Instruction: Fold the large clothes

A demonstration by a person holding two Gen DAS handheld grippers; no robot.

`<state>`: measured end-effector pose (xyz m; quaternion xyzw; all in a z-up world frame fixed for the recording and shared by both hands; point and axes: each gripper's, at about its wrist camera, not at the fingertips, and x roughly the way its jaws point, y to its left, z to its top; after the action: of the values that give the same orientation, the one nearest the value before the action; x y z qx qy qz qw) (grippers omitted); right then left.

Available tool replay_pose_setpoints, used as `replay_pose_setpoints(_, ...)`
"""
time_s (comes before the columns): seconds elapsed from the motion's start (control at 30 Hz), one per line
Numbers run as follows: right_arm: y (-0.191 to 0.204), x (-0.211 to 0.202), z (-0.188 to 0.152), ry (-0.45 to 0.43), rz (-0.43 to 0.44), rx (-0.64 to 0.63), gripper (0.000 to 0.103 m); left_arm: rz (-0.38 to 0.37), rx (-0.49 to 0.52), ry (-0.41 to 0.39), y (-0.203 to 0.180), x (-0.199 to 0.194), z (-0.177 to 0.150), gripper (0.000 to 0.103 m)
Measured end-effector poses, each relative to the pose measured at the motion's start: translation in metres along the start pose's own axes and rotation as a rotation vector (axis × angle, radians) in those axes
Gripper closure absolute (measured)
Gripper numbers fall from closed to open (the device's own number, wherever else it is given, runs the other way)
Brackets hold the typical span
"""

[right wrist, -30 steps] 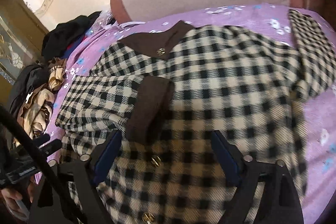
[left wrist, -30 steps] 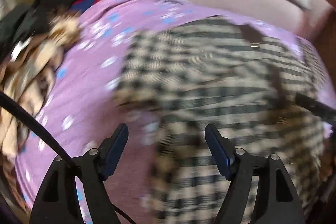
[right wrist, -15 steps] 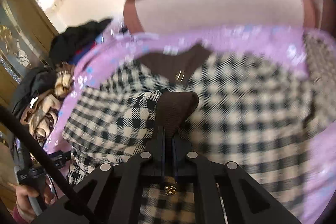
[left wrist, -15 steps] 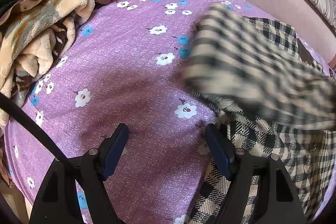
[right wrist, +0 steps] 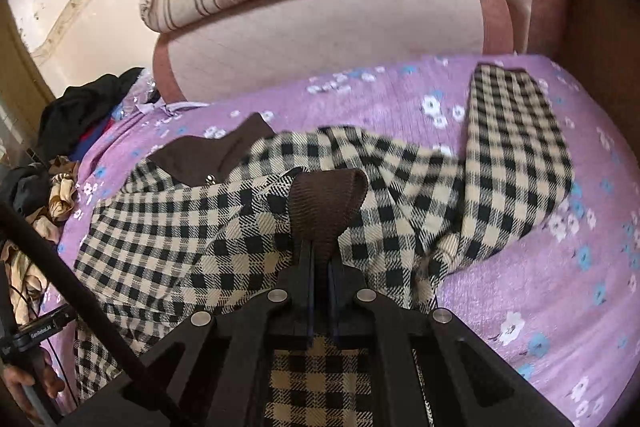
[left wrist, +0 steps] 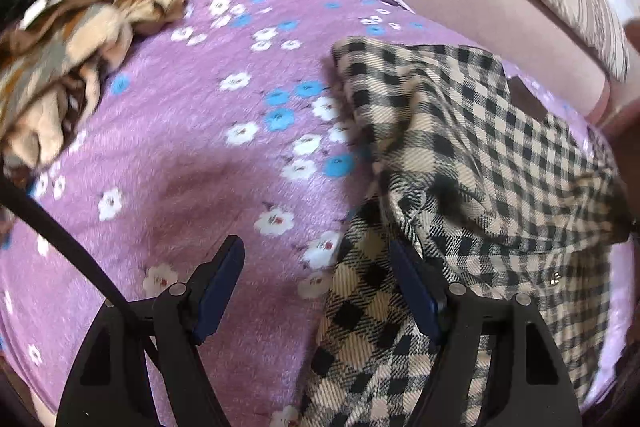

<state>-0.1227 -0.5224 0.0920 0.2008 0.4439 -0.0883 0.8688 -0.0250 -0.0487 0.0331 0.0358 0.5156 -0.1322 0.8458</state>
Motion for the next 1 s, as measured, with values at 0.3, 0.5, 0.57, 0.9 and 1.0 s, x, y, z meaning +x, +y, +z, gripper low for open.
replay_pose_setpoints(0.3,-0.007,-0.009,0.001,-0.012,0.042,0.014,0.097,-0.109,0.026,-0.065,-0.009,-0.027,0.004,0.029)
replay_pose_setpoints(0.5,-0.007,-0.012,0.003,-0.013,0.052,0.019,0.097,-0.182,-0.037,-0.112,0.006,-0.045,0.004,0.029)
replay_pose_setpoints(0.57,-0.007,-0.011,0.003,-0.011,0.051,0.018,0.097,-0.160,-0.019,-0.118,0.001,-0.041,0.005,0.029)
replay_pose_setpoints(0.9,-0.010,-0.017,0.004,-0.004,0.101,0.041,0.097,0.048,-0.008,-0.068,-0.007,-0.001,0.022,0.059)
replay_pose_setpoints(1.0,-0.013,-0.020,0.004,0.024,0.160,0.060,0.097,-0.026,-0.130,0.014,0.025,0.008,0.016,0.060)
